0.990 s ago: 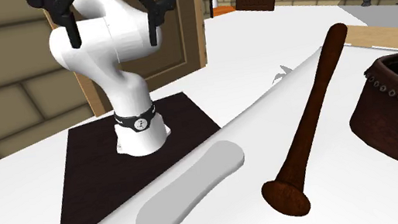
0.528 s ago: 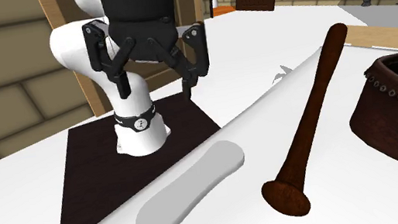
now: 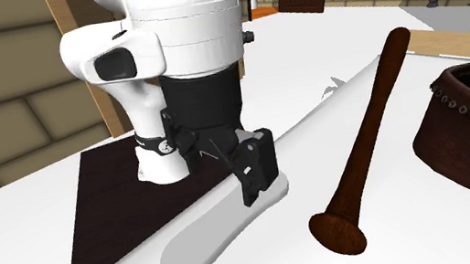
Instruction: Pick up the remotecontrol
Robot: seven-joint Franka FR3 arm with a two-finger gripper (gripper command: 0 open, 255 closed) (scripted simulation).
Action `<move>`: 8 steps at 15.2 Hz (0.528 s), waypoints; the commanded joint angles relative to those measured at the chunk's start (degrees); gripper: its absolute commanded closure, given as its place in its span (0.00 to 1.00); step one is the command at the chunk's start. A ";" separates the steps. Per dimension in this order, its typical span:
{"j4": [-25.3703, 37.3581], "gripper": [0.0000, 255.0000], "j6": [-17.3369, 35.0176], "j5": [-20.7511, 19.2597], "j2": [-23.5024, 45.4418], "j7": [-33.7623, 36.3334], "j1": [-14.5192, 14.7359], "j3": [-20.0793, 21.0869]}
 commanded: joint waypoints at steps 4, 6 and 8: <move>-2.01 0.00 7.42 1.29 4.43 3.32 -0.71 1.87; -2.72 0.00 9.59 1.41 5.91 3.34 -0.77 2.22; -3.23 0.00 11.33 1.48 7.15 3.37 -0.84 2.50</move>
